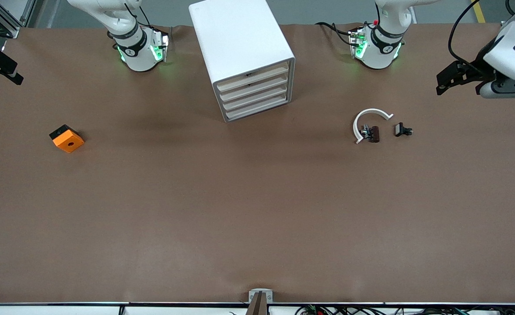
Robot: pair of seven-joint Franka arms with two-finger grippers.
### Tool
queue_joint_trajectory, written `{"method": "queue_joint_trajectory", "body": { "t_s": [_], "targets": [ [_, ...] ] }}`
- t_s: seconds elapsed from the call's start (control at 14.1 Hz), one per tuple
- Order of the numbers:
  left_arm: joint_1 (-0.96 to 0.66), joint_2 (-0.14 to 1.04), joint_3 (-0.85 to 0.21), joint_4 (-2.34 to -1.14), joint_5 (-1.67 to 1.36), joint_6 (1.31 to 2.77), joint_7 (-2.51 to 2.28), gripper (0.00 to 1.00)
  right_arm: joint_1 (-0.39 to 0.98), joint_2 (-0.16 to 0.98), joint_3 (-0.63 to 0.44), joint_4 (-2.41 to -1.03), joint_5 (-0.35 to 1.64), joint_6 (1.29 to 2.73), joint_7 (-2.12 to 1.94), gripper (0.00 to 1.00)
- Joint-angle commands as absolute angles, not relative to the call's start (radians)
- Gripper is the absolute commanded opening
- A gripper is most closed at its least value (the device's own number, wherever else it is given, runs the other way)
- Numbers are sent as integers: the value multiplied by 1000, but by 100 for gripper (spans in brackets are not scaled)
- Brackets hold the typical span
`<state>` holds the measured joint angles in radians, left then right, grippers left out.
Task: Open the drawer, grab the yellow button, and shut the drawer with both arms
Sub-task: 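Move the left gripper from rest toward the white cabinet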
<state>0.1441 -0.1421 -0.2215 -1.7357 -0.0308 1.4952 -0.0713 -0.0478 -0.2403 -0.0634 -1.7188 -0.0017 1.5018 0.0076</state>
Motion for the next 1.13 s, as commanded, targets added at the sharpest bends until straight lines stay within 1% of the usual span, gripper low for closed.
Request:
{"method": "queue_joint_trajectory", "body": {
  "t_s": [0.0,0.14,0.42,0.78,0.92,1.06],
  "targets": [
    [155,-106,-225,-1741,-43,1471,-74,100,-41,-264,-63,-1738,-3,1505,29,100],
    [163,-94,-225,-1787,-43,1477,-74,100,-41,-265,-63,-1738,-3,1505,29,100],
    [161,-11,-225,-1841,-43,1494,-80,100,-41,-264,-63,-1738,-3,1505,29,100],
    [137,161,-239,-1852,-40,1566,-230,100,-41,-265,-60,-1738,-3,1505,29,100],
    [103,205,-247,-1850,-38,1614,-325,100,-40,-265,-58,-1738,-3,1505,29,100],
    [54,241,-247,-1839,-34,1628,-467,100,-40,-265,-58,-1738,-3,1505,29,100]
  ]
}}
